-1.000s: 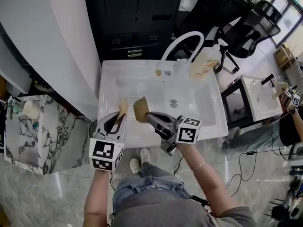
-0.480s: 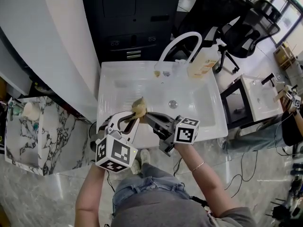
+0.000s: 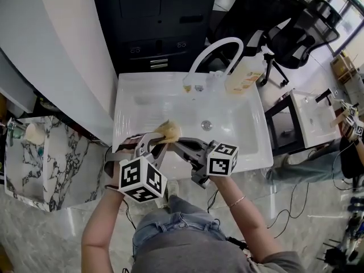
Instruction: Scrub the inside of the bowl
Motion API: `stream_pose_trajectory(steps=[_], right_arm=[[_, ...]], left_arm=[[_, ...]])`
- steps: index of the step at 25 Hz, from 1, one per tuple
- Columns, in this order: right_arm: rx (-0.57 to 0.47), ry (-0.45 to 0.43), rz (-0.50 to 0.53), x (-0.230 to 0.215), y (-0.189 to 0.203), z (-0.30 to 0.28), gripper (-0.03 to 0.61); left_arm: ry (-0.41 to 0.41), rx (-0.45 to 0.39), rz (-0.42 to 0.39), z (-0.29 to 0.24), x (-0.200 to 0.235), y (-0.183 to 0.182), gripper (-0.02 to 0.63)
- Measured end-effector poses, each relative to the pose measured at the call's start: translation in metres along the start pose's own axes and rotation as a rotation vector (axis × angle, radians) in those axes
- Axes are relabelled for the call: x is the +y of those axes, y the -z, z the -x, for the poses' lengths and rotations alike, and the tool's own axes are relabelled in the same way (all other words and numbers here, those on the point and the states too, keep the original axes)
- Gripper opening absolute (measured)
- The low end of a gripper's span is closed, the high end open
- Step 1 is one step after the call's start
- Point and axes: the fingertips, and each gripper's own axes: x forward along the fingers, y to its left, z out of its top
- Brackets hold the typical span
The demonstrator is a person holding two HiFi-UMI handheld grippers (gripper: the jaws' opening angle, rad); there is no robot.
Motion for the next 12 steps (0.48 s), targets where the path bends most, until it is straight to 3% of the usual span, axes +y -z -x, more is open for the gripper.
stream_pose_trajectory(steps=[5,12], right_arm=[[0.040,-0.038,0.025,-0.004,0.003,0.003,0.021],[0.086,-0.158,0.016,-0.003,-0.002,0.006,0.021]], left_arm=[[0.073,-0.028,0.107,-0.010,0.009,0.006,0.046],[0.130,-0.042,0.232,-0.023,0.029,0.019,0.046]])
